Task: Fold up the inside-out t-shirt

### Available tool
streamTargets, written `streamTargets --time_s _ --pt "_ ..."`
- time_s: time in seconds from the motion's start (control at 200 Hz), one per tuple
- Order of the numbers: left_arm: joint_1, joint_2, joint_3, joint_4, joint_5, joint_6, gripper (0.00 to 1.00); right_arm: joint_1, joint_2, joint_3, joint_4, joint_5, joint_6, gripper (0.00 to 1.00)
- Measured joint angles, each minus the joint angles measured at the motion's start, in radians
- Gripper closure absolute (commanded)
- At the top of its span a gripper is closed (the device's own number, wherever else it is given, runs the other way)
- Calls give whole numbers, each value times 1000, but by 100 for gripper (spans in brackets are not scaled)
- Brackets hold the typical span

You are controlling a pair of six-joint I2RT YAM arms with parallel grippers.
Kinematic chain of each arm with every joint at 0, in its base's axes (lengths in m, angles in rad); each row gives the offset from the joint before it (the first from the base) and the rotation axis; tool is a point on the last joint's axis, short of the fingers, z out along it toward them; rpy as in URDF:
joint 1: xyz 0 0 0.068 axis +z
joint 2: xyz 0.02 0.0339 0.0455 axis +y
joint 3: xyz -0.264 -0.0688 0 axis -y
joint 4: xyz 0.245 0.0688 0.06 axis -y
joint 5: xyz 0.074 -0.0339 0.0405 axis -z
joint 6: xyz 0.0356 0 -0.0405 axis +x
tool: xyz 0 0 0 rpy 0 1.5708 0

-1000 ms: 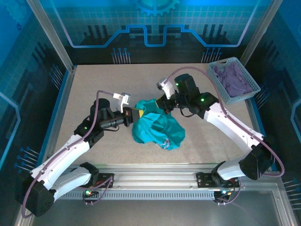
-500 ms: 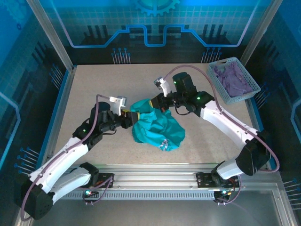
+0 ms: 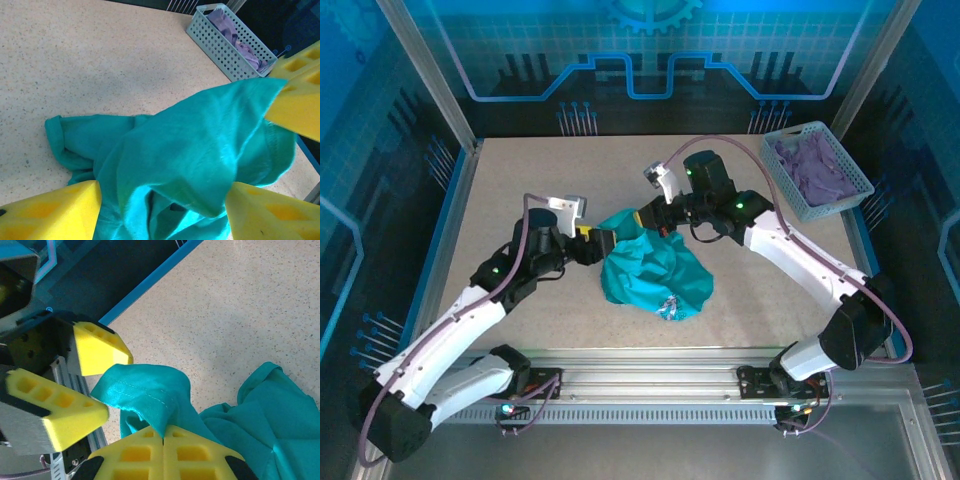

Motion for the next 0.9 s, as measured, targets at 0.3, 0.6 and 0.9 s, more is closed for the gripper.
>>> streamTargets --time_s 0.3,0.6,0.9 --pt "-14 -97 10 -19 -95 191 31 -20 34 76 -86 -35 -76 100" --pt "-14 -119 -98 212 -19 709 27 -59 92 133 -187 -99 -158 100" --pt "8 19 -79 207 52 1195 27 -59 93 133 -225 -108 -188 100"
